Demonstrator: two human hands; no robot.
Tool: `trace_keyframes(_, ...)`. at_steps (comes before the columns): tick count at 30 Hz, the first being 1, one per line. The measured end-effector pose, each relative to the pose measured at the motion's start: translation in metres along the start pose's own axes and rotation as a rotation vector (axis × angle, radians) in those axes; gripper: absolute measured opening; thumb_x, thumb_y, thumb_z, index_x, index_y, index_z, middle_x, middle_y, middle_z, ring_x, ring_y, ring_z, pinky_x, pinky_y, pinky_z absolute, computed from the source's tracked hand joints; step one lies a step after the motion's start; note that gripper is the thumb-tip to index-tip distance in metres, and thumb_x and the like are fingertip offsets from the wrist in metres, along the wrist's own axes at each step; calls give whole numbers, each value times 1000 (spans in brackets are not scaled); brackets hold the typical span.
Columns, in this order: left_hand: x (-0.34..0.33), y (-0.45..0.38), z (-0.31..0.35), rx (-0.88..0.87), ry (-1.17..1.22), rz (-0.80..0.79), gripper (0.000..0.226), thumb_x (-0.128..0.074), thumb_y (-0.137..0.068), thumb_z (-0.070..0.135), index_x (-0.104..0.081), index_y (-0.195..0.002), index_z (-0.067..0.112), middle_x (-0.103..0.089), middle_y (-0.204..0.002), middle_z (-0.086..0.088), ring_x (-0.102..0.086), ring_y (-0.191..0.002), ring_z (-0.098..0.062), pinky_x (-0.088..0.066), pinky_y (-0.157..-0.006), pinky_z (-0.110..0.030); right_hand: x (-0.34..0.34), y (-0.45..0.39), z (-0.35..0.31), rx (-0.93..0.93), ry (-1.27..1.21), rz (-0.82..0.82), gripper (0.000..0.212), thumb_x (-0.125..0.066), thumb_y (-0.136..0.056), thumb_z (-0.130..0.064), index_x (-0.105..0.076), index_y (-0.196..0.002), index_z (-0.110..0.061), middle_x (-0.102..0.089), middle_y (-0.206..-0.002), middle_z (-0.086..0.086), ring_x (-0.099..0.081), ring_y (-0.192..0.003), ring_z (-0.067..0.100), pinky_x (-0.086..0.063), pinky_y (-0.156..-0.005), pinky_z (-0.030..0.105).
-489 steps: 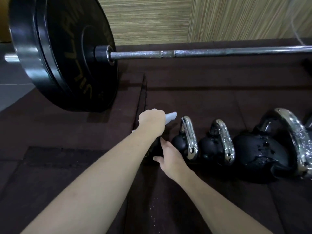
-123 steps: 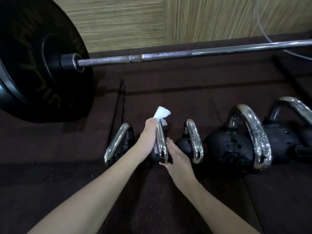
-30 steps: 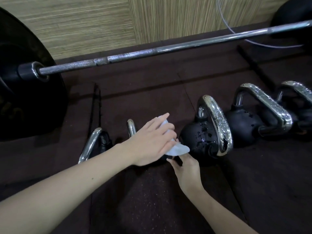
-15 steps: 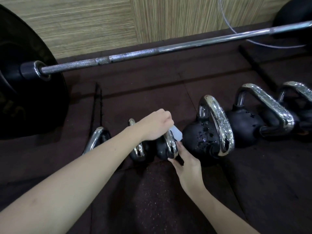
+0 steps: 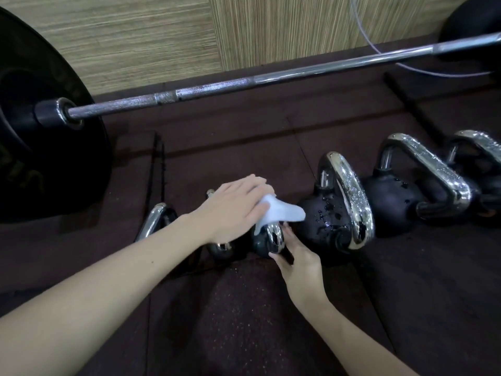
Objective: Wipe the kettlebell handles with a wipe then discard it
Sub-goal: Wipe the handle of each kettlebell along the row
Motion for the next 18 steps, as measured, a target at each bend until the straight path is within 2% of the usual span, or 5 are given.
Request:
trace_keyframes(4,-10,-35,-19,374,381,-136,34,-28,-106,42,-54,-118,23,-60,-117,1,-58,-109,-24,-44,-94,-42,3,0,-6,-3,-48,-1,83,-84,-81,-2,-41,-148,-24,-56,-150,0,-53,-139,7,-49,-113,42)
trace_keyframes(7,-17,-41,-22,462,575,-82,30,-34,-100,39,-56,-106,20,-63,-112,-4,-60,-107,-26,-46,-91,-40,6,1,-9,3,-33,8,81,-83,-82,-3,-42,-148,-23,-57,-149,1,-54,-137,7,-50,-112,41)
trace_keyframes(11,-12,-21,14,135,196,65,45,-24,-103,41,-57,-122,18,-48,-138,-2,-42,-140,-26,-43,-109,-44,5,0,-6,-24,-8,-6,74,-86,-80,-5,-53,-145,-20,-64,-142,-1,-60,-131,7,-44,-113,25)
trace_keyframes(14,-21,15,48,-100,-130,83,56,-16,-105,45,-52,-137,16,-39,-151,-1,-10,-159,-27,-34,-116,-40,6,-2,-5,-130,-31,-94,39,-77,-90,-6,-69,-128,-8,-72,-118,-5,-66,-109,8,-43,-91,-1)
trace_keyframes(18,-27,38,57,-167,-272,116,45,-26,-110,43,-44,-144,20,-36,-157,1,-8,-161,-27,-30,-121,-41,6,0,5,-170,-90,-96,18,-67,-96,-9,-73,-112,-16,-67,-90,-21,-65,-87,1,-49,-81,8)
Point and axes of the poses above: each hand's wrist, its own y-axis away from the middle knuckle, its own x-axis out of the back of the hand, z = x × y, the point moved 9 cm from there along -y, towards the middle knuckle
